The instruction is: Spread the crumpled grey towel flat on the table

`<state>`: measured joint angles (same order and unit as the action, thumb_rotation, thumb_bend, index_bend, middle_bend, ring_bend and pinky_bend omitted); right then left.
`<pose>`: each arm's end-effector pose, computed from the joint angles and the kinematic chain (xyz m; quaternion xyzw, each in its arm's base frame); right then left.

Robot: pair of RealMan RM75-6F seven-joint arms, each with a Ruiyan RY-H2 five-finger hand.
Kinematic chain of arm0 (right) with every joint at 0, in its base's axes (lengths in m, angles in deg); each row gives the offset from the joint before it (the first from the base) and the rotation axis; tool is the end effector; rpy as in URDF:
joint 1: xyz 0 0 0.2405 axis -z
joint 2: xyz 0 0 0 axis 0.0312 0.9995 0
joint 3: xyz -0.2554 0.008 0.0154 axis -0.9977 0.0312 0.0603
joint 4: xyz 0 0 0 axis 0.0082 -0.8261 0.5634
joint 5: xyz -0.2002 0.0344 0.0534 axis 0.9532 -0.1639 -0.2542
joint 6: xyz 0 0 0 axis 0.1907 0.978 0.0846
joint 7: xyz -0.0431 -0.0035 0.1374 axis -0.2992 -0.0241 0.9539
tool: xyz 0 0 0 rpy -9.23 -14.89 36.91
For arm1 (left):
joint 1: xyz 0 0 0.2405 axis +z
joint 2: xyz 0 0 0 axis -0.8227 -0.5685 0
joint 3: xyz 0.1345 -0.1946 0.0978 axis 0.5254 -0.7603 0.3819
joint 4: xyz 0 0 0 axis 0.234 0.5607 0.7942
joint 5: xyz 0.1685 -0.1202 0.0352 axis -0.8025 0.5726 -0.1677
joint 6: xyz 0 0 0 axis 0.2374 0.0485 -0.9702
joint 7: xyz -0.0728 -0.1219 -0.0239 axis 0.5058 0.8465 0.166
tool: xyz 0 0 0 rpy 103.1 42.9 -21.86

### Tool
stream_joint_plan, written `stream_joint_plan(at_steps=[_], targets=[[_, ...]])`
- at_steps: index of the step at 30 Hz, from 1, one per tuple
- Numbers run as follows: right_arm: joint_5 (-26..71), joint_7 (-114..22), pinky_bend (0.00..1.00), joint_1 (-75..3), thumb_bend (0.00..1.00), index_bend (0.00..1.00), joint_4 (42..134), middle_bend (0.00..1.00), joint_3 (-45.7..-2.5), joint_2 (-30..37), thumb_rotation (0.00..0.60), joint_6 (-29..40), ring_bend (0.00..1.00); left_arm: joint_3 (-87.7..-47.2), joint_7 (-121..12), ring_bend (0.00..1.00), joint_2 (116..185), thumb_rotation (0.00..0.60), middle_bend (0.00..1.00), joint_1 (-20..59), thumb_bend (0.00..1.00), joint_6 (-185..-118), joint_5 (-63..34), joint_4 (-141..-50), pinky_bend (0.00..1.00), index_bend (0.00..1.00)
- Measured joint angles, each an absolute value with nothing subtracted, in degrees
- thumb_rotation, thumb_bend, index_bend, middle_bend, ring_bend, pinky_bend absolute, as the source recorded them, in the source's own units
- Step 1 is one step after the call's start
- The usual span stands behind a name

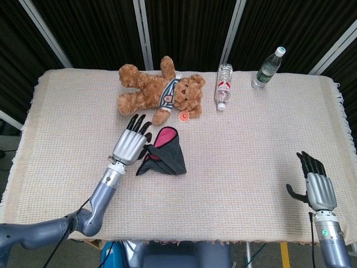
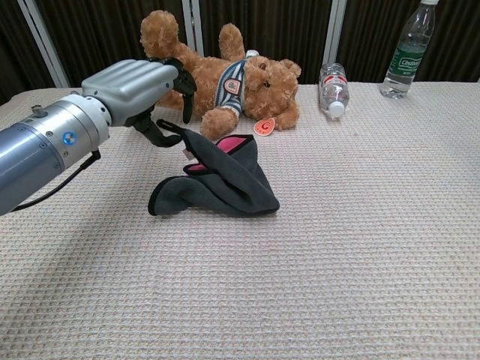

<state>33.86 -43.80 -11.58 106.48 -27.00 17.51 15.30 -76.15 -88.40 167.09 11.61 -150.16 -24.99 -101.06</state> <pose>-0.3126 -0.2208 0.1236 0.5402 -0.4947 0.3952 0.5543 -0.0923 0.3547 -0.0292 -0.7315 -0.2365 -0.4211 0.4813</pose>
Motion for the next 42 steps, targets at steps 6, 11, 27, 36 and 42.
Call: stream_joint_plan(at_steps=[6,11,27,36,42], targets=[[33.82,-43.97,0.0,-11.54,0.32,0.0,106.66,0.0,-27.08,17.56,0.6,15.34,0.0,-75.37,-88.27,0.0,167.08,0.6,0.2,11.68,0.47,-150.87,-25.16,-100.95,0.0,0.57],[33.81,-43.96,0.0,-11.58,0.32,0.0,106.71,0.0,-27.12,17.6,0.6,15.24,0.0,-75.08,-88.18,0.0,166.53,0.6,0.2,11.86,0.48,-151.31,-25.01,-100.97,0.0,0.58],[33.86,-44.28,0.0,-11.66,0.32,0.0,106.82,0.0,-27.3,17.41,0.6,15.18,0.0,-76.41,-87.85,0.0,164.02,0.6,0.2,10.71,0.48,-152.04,-25.21,-104.24,0.0,0.58],[33.08,-44.23,0.0,-12.58,0.32,0.0,107.22,0.0,-26.97,17.11,0.6,13.5,0.0,-84.18,-92.43,0.0,161.59,0.6,0.2,3.64,0.48,-148.82,-22.19,-109.35,0.0,0.58],[31.29,-43.38,0.0,-14.08,0.32,0.0,107.72,0.0,-25.84,17.31,0.6,10.75,0.0,-90.97,-97.55,0.0,161.7,0.6,0.21,-4.23,0.48,-145.22,-15.16,-108.72,0.0,0.59]])
